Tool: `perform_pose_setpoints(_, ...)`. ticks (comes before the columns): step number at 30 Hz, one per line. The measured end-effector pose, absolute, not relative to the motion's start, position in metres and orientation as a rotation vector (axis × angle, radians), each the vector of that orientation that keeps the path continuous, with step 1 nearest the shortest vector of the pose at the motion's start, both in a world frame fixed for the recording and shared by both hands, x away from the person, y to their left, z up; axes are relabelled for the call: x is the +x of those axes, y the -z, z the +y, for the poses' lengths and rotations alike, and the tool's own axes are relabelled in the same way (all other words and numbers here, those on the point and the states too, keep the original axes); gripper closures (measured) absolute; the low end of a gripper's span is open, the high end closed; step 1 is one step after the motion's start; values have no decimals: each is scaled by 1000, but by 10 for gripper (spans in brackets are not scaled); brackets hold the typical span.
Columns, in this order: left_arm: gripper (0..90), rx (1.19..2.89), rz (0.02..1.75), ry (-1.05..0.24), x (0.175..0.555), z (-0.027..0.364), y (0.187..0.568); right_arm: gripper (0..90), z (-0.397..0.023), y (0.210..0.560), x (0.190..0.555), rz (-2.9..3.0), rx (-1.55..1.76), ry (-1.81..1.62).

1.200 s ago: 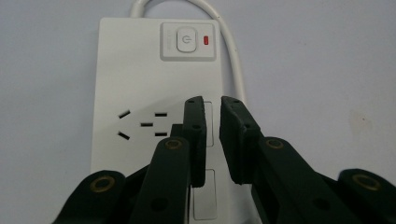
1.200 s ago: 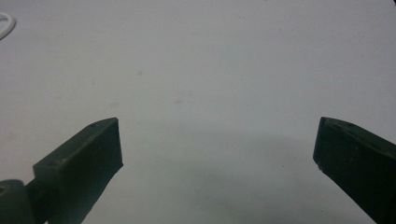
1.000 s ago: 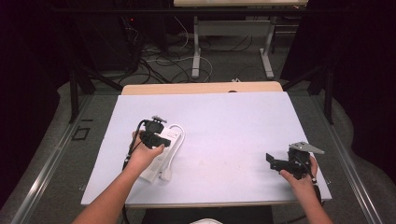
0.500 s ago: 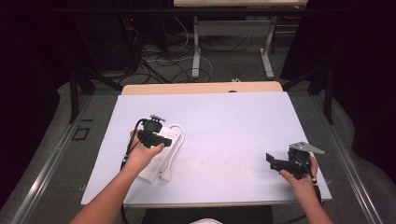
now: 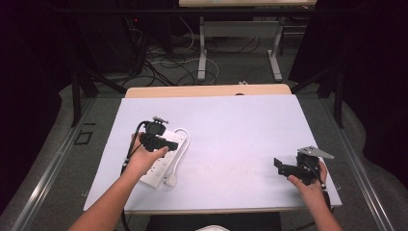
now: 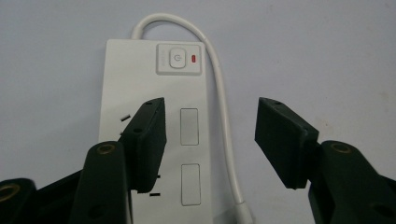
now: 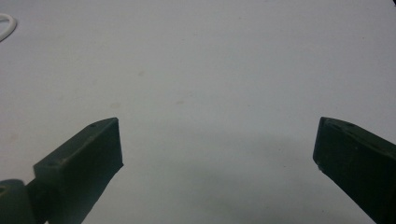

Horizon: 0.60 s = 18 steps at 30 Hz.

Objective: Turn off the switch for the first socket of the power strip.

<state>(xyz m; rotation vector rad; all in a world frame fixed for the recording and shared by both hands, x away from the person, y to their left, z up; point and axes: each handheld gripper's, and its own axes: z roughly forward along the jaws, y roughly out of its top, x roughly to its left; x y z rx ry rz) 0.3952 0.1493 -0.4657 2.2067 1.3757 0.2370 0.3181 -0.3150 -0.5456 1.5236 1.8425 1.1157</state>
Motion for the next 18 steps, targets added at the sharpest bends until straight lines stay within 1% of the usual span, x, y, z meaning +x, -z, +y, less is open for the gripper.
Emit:
perform_pose_setpoints(7,385,2212,1370,-258,392,149,460,7,-315,545,318,1835,1511,-1114)
perform_pose_setpoints(18,368,2190,1351,-280,389,156,459,7,-316,545,318,1837,1508,-1112)
